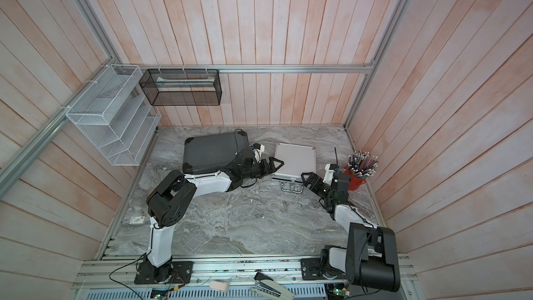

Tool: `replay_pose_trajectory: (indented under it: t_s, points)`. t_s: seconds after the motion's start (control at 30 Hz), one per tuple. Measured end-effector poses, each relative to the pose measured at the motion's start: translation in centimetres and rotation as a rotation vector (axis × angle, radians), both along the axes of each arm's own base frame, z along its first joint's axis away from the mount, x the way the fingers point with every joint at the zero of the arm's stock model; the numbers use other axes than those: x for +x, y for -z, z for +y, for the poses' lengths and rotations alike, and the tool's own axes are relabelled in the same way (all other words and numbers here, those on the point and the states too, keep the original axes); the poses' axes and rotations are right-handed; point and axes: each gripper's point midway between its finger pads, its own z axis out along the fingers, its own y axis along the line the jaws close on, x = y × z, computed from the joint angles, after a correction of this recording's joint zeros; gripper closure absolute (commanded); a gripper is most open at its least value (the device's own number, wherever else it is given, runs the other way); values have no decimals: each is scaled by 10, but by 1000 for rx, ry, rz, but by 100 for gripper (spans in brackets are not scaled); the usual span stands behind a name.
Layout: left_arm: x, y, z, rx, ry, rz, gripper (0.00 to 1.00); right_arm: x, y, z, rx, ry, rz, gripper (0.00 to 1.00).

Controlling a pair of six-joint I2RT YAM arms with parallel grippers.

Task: Open the poker set cases
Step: Open the case lid on the poker set case.

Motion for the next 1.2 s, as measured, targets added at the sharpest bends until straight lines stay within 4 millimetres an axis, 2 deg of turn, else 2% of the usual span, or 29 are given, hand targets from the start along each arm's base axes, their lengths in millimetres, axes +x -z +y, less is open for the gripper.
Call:
replay_pose_trajectory:
  t_s: [0.43, 0.6, 0.8, 1.1, 1.2]
  points:
    - [-3, -10, 4, -25, -5, -20, 0, 2, -9, 3, 43, -3, -20, 2]
    - [-6, -29, 9, -42, -14, -62, 0, 2, -17, 5, 60, -12, -36, 2]
    - [-7, -50, 18, -44, -45, -133, 0, 10, -35, 5, 60, -18, -81, 2]
    - [-16, -49, 32, 37, -90, -212, 0, 19, -53, 5, 56, -23, -124, 2]
    - [-17, -40, 34, 67, -91, -212, 0, 23, -61, 4, 53, -24, -142, 2]
